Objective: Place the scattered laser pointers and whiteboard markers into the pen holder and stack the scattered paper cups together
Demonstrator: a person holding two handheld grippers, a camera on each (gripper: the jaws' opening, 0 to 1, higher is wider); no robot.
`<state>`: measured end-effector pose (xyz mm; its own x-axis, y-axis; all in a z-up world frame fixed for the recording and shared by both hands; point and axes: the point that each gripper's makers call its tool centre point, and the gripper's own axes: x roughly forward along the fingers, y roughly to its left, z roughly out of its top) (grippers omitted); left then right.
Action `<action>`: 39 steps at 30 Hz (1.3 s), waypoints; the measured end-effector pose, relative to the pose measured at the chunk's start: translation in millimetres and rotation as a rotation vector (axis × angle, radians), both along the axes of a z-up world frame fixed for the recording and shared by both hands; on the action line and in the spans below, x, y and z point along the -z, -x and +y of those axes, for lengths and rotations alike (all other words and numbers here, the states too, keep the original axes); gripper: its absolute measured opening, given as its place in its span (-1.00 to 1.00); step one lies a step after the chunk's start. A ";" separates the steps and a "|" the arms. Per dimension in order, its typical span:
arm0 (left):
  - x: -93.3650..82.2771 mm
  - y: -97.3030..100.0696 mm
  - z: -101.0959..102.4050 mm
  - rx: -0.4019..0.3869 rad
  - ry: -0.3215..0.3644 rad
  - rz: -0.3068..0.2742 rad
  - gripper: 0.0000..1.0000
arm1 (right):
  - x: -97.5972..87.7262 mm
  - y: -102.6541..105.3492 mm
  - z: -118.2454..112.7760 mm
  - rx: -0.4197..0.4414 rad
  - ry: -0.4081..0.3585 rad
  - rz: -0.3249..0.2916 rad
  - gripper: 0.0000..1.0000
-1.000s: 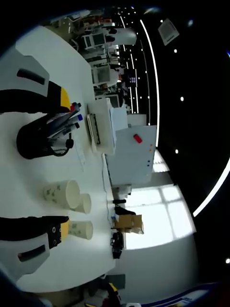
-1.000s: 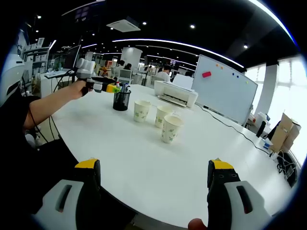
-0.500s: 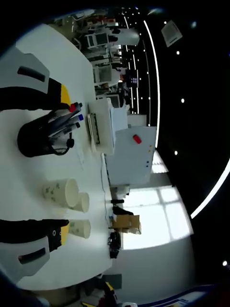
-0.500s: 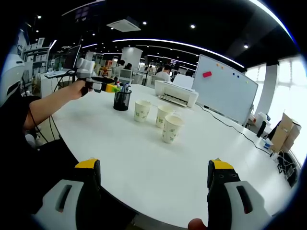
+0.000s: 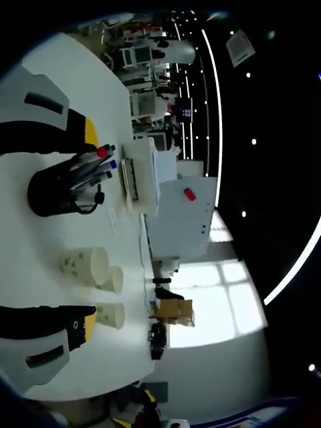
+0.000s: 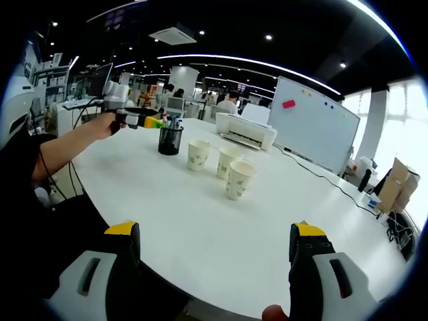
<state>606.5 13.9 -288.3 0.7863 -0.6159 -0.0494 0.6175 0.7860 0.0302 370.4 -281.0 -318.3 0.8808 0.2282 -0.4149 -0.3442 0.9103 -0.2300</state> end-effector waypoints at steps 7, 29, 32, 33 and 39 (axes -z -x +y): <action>-2.8 11.4 4.3 0.001 -0.001 -0.004 0.94 | -0.7 -1.3 1.3 -0.006 -0.002 -0.003 0.75; -9.8 47.7 12.7 0.016 -0.008 -0.025 0.93 | -6.3 -10.9 5.3 -0.038 0.009 -0.010 0.75; -12.3 53.1 14.5 0.018 -0.010 -0.034 0.93 | -4.5 -12.6 5.6 -0.042 0.001 -0.011 0.75; -13.0 55.2 14.6 0.020 -0.010 -0.035 0.93 | -3.6 -12.9 6.0 -0.043 -0.001 -0.009 0.75; -10.3 67.7 14.0 0.037 -0.028 -0.028 0.93 | 0.6 -13.6 9.8 -0.056 -0.007 -0.003 0.75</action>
